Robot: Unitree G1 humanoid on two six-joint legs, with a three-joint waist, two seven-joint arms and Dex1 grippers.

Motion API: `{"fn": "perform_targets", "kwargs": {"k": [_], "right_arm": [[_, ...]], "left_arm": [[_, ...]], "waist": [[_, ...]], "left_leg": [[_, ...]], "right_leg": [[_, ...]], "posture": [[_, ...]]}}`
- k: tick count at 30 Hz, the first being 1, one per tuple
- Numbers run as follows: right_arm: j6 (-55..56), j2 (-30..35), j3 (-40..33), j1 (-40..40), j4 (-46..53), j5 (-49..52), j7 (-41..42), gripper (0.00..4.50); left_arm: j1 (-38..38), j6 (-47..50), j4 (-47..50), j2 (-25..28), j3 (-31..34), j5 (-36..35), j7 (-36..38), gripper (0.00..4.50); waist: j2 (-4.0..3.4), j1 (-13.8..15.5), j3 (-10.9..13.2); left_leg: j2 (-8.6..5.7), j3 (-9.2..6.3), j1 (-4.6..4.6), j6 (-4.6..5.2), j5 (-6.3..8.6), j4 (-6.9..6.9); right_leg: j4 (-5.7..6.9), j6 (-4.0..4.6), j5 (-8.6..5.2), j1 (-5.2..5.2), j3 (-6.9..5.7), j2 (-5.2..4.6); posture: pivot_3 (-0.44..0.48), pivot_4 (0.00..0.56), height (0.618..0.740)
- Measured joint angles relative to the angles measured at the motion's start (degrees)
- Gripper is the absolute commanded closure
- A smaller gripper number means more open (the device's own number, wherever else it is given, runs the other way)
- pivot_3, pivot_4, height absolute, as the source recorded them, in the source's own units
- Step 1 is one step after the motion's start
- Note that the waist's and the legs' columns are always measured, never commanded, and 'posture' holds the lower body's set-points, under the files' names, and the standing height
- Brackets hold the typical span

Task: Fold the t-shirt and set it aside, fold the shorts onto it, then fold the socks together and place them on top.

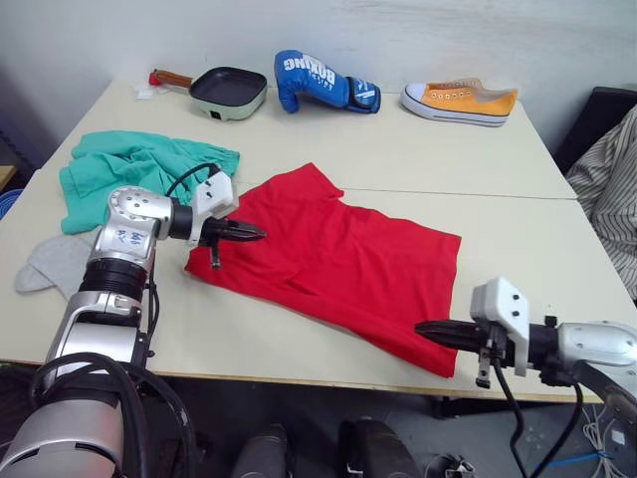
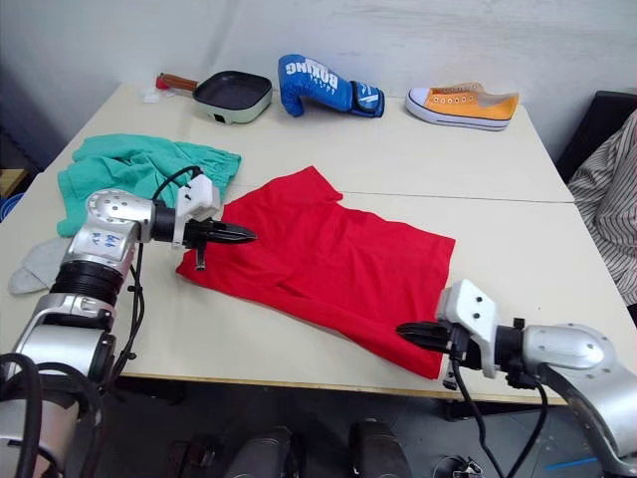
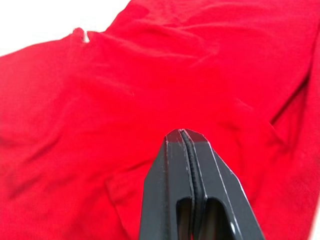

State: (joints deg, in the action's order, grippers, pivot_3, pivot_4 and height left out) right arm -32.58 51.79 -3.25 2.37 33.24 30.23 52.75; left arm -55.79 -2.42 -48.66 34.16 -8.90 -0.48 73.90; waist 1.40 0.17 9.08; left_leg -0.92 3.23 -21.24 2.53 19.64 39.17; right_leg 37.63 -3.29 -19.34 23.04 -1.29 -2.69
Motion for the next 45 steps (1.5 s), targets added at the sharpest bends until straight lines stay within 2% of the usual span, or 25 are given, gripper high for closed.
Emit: {"fn": "perform_targets", "kwargs": {"k": [3,6,8,13,15,18,21,22,25,27,30,32,34,35,40,44,45], "right_arm": [[0.02,-1.42,7.1,-1.68,-2.42,-4.93,-1.88,4.46],[0.09,-2.58,9.8,-2.35,-6.39,-9.49,-4.63,4.46],[0.82,-2.47,10.69,-2.56,-6.27,-11.34,-4.77,4.46],[1.65,-0.02,7.32,3.85,-3.12,-11.69,-4.37,4.46],[1.83,0.8,4.87,7.04,-2.05,-11.05,-3.72,4.46],[2.6,0.78,1.53,10.27,-1.78,-9.5,-2.72,4.46],[4.16,-0.33,-1.57,11.78,-1.56,-8.54,-2.24,4.46],[4.87,-0.8,-3.11,11.92,-0.78,-8.27,-2.45,4.5],[4.76,-0.72,-6.62,12.58,2.3,-8.23,-3.42,3.89],[3.66,-0.62,-8.48,14.17,3.93,-8.22,-3.68,3.23],[1.48,-0.58,-9.01,17.23,7.22,-8.32,-4.55,2.16],[0.62,-0.59,-8.77,19.27,9.65,-9.0,-5.58,1.45],[0.0,-0.76,-7.4,19.61,11.09,-11.33,-7.96,0.79],[-0.02,-0.87,-6.42,19.39,11.33,-12.21,-8.9,0.73],[-0.25,-2.19,-2.03,19.18,11.22,-15.6,-11.97,0.73],[0.73,-2.76,0.03,18.7,8.33,-17.84,-12.79,1.64],[1.88,-2.79,0.81,18.67,7.9,-18.4,-12.75,1.97]], "left_arm": [[-0.33,-2.46,-4.48,-2.22,-3.22,3.1,0.06,4.5],[-2.23,-5.54,-9.42,-3.78,-3.79,5.31,-2.2,4.5],[-4.83,-8.06,-13.15,-4.3,-4.67,8.14,-8.09,4.5],[-7.92,-11.47,-20.05,-3.98,-4.9,12.22,-21.8,4.5],[-8.41,-11.52,-21.96,-3.23,-4.21,12.56,-24.37,4.5],[-8.46,-11.77,-22.34,-1.69,-2.11,11.92,-24.31,4.5],[-8.5,-11.69,-21.51,-0.73,1.44,8.21,-17.21,4.5],[-8.5,-11.35,-20.38,0.03,2.31,6.77,-13.57,4.12],[-6.73,-11.04,-12.33,3.68,3.37,3.87,-3.19,3.35],[-3.31,-8.41,-4.81,7.49,3.96,0.76,4.66,2.71],[4.67,-4.17,6.13,12.74,4.11,-1.96,12.06,1.75],[9.38,-3.67,10.31,15.7,3.74,-2.01,12.08,1.11],[11.92,-4.04,12.71,16.47,3.3,-1.74,12.01,0.46],[12.33,-4.35,13.13,16.47,3.2,-1.56,11.85,0.17],[12.71,-8.53,14.06,16.07,1.06,1.0,9.17,0.17],[11.77,-15.49,10.29,15.07,-1.61,6.43,3.29,0.15],[10.87,-17.46,8.24,14.41,-2.09,7.56,1.81,0.53]], "waist": [[0.01,-0.06,0.0],[0.02,0.04,0.0],[0.06,0.06,-0.02],[0.11,0.29,-0.05],[0.15,0.4,-0.07],[0.19,0.63,-0.05],[0.19,0.81,-0.03],[0.16,0.76,-0.01],[0.12,0.36,0.03],[0.09,-0.27,0.04],[-0.02,-0.54,0.1],[-0.03,-0.51,0.11],[0.0,-0.19,0.09],[0.02,0.03,0.08],[0.03,0.42,0.07],[0.03,0.25,0.07],[0.08,0.16,0.04]], "left_leg": [[-0.01,0.04,-0.14,0.0,0.0,0.0],[-0.03,0.08,-0.3,0.0,-0.02,0.08],[-0.03,0.08,-0.23,-0.02,-0.03,0.09],[-0.03,0.05,-0.21,-0.02,-0.03,0.03],[-0.03,0.07,-0.21,-0.02,-0.02,0.03],[-0.03,0.08,-0.21,-0.02,-0.02,0.03],[-0.03,0.1,-0.23,-0.03,-0.03,0.04],[-0.03,0.13,-0.24,-0.03,-0.03,0.04],[-0.02,0.12,-0.24,-0.08,-0.04,0.01],[-0.02,0.07,-0.2,-0.13,-0.05,-0.05],[-0.01,0.08,-0.18,-0.16,-0.08,-0.06],[0.0,0.04,-0.16,-0.16,-0.09,-0.06],[-0.03,0.04,-0.16,-0.1,-0.12,0.0],[-0.07,-0.02,-0.16,-0.05,-0.14,0.01],[-0.13,-0.04,-0.17,-0.02,-0.11,-0.04],[-0.13,-0.01,-0.18,-0.02,-0.11,-0.06],[-0.13,-0.01,-0.16,-0.03,-0.12,-0.06]], "right_leg": [[0.07,0.0,0.0,0.2,0.01,0.0],[0.19,0.0,0.0,0.39,0.03,0.0],[0.12,0.0,0.0,0.34,0.03,-0.01],[0.2,0.0,0.0,0.32,0.03,0.0],[0.2,-0.01,0.0,0.32,0.02,0.0],[0.19,-0.01,0.01,0.32,0.0,0.0],[0.17,-0.01,0.0,0.33,-0.01,0.0],[0.16,-0.01,0.0,0.35,-0.01,0.0],[0.16,0.0,0.0,0.36,-0.01,0.0],[0.19,0.02,-0.01,0.35,-0.01,0.0],[0.19,0.04,-0.02,0.36,0.02,0.0],[0.17,0.05,-0.03,0.34,0.04,0.0],[0.11,0.05,-0.03,0.28,0.09,-0.03],[0.09,0.05,-0.03,0.26,0.11,-0.07],[0.12,0.05,-0.03,0.31,0.16,-0.08],[0.16,0.05,-0.03,0.33,0.15,-0.06],[0.16,0.04,-0.02,0.31,0.14,-0.05]], "posture": [[0.0,0.15,0.74],[0.0,0.15,0.74],[0.0,0.15,0.74],[0.0,0.15,0.74],[0.0,0.15,0.74],[0.0,0.15,0.74],[0.0,0.15,0.74],[0.0,0.15,0.74],[0.0,0.15,0.74],[0.0,0.15,0.74],[0.0,0.15,0.74],[0.0,0.15,0.74],[0.0,0.15,0.74],[0.0,0.15,0.74],[0.0,0.15,0.74],[0.0,0.15,0.74],[0.0,0.15,0.74]]}}
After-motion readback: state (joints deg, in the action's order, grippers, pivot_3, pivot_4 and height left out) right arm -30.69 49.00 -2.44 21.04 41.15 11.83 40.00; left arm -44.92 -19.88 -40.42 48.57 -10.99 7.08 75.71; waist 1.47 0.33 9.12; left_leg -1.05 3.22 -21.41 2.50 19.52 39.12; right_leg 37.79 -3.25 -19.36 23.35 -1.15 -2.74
